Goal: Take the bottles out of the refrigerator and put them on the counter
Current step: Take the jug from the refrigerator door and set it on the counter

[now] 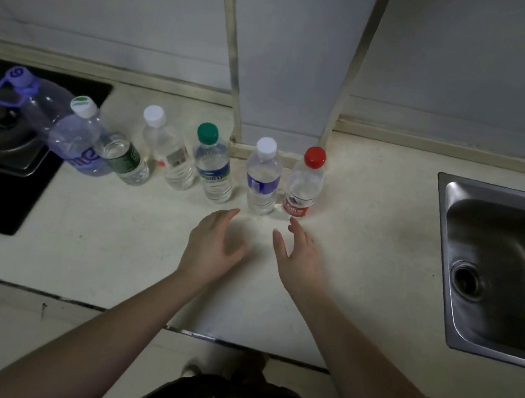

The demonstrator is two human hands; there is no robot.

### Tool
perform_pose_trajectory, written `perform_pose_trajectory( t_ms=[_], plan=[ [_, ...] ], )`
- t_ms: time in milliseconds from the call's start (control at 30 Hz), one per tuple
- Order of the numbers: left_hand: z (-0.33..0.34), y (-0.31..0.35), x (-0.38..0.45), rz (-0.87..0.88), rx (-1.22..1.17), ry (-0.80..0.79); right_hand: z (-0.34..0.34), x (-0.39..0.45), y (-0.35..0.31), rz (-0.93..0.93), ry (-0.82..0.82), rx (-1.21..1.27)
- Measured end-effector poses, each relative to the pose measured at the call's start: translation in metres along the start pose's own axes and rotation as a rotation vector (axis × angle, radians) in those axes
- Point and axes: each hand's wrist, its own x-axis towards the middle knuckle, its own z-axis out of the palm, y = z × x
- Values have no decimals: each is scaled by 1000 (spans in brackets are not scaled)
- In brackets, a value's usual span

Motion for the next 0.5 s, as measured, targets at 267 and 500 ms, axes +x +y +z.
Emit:
perform_pose_trajectory(
  t_ms=[267, 500],
  plan=[
    [-42, -45, -67, -51, 76, 123, 47, -29, -48, -189, -38, -41],
    [-94, -122, -154, -217, 75, 249, 112, -85, -109, -392, -151, -121]
  ],
)
